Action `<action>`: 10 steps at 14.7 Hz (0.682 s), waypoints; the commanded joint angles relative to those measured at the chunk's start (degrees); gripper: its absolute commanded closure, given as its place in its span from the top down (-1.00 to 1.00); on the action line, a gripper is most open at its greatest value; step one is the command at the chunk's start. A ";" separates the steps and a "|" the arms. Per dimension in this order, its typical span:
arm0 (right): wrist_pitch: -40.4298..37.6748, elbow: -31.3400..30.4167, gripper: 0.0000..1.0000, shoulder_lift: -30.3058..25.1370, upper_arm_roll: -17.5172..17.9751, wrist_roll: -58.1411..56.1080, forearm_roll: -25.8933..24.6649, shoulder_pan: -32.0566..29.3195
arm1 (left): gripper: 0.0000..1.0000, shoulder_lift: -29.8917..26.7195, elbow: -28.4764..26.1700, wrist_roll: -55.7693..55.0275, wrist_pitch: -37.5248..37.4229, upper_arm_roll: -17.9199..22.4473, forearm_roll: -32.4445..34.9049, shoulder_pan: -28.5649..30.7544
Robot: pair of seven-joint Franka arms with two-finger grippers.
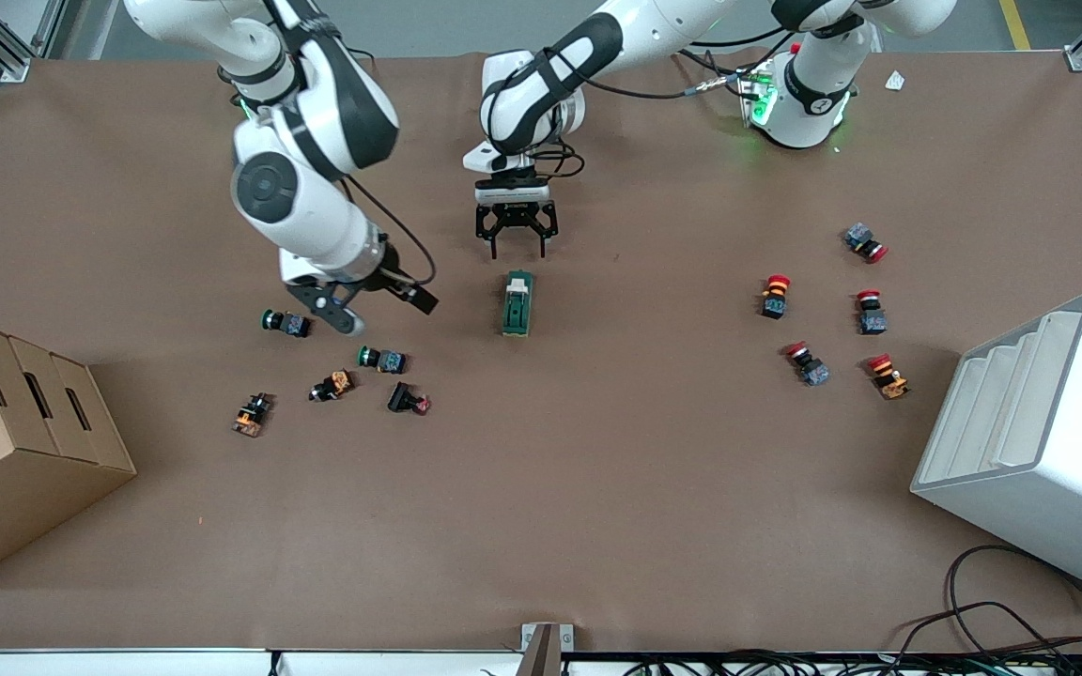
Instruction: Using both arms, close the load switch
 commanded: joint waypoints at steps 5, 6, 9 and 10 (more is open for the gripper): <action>13.64 -1.38 1.00 7.91 -0.67 5.02 4.81 8.98 | 0.97 5.56 0.89 -13.34 -12.69 0.38 18.13 -2.35; 15.66 -1.38 1.00 8.79 -0.67 5.11 6.56 10.39 | 0.97 5.92 0.89 -15.11 -13.57 0.38 18.94 -2.87; 19.89 -1.21 1.00 11.08 -0.67 5.11 8.34 12.50 | 0.97 6.36 0.80 -17.67 -15.68 0.47 19.03 -3.75; 21.03 -1.38 1.00 11.69 -0.58 5.11 8.43 13.21 | 0.97 6.62 0.80 -18.81 -16.39 0.56 19.29 -4.45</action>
